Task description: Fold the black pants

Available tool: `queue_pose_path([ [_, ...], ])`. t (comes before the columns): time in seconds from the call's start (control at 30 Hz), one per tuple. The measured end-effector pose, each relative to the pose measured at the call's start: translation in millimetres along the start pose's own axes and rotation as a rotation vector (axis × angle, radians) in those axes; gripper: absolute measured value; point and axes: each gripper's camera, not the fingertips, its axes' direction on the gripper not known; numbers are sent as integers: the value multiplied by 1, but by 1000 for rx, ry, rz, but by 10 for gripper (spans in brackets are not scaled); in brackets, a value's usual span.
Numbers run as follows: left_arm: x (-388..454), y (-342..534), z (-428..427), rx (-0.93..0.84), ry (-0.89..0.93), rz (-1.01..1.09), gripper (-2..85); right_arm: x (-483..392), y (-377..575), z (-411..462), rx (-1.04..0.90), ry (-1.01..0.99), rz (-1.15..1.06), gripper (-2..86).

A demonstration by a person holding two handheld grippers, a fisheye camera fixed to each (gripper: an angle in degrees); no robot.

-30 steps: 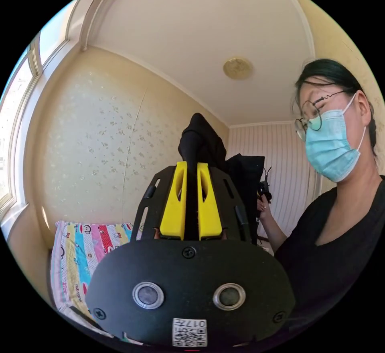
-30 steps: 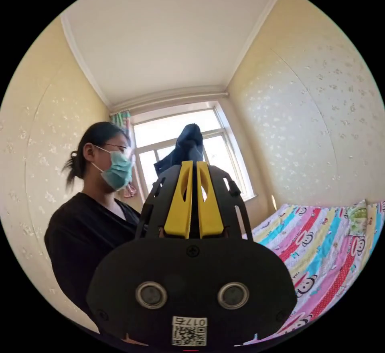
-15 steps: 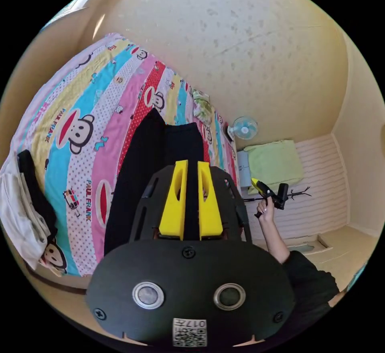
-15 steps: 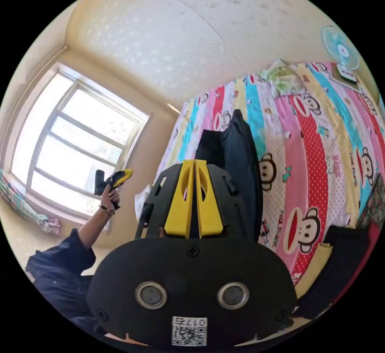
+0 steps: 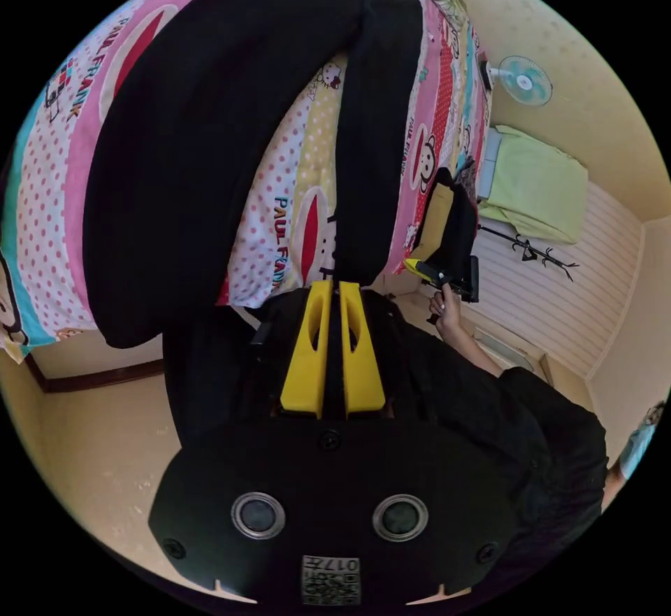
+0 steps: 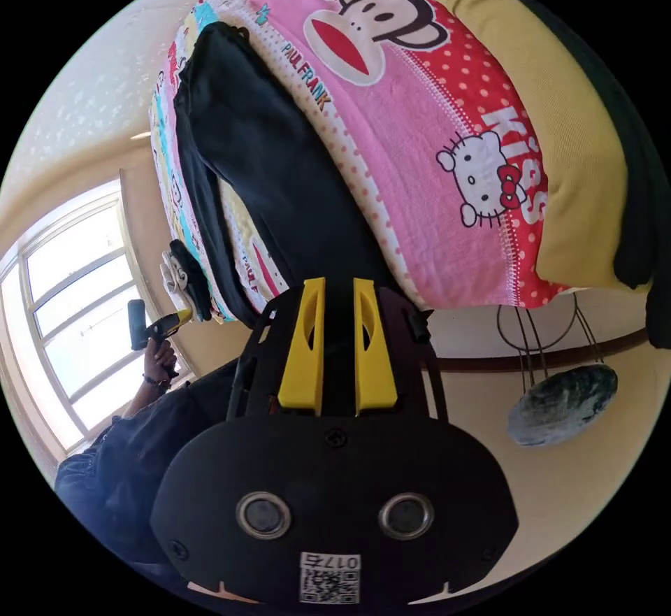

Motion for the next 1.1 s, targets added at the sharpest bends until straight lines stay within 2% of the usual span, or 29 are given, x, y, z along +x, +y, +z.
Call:
queue_pose_path([
  [0.23, 4, -28, 37, -227, 23, 5, 20, 19, -19, 1, -26, 82, -75, 110],
  [0.43, 19, -40, 53, -391, 20, 40, 46, 35, -20, -22, 42, 11, -57, 68],
  [0.57, 46, -44, 22, -362, 33, 87, 72, 44, -1, -52, 93, -167, -15, 36],
  [0.6, 51, -45, 16, -353, 34, 95, 81, 40, 5, -62, 96, -267, -33, 32],
  [0.7, 78, -52, -16, -341, 27, 145, 129, 12, 19, -88, 99, -493, -157, 25],
  [0.77, 100, -57, -40, -320, -42, 198, 143, -10, 22, -99, 62, -560, -231, 22],
  [0.83, 110, -61, -55, -313, -139, 193, 145, -32, 21, -106, 28, -603, -293, 20],
  [0.93, 102, -64, -63, -409, -344, 92, 113, -64, 20, -119, 16, -681, -371, 18],
  [1.0, 96, -59, -74, -414, -345, 70, 53, -85, 16, -116, -77, -610, -428, 17],
  [1.1, 82, -46, -101, -385, -255, 41, 35, -87, 14, -118, -148, -568, -478, 16],
])
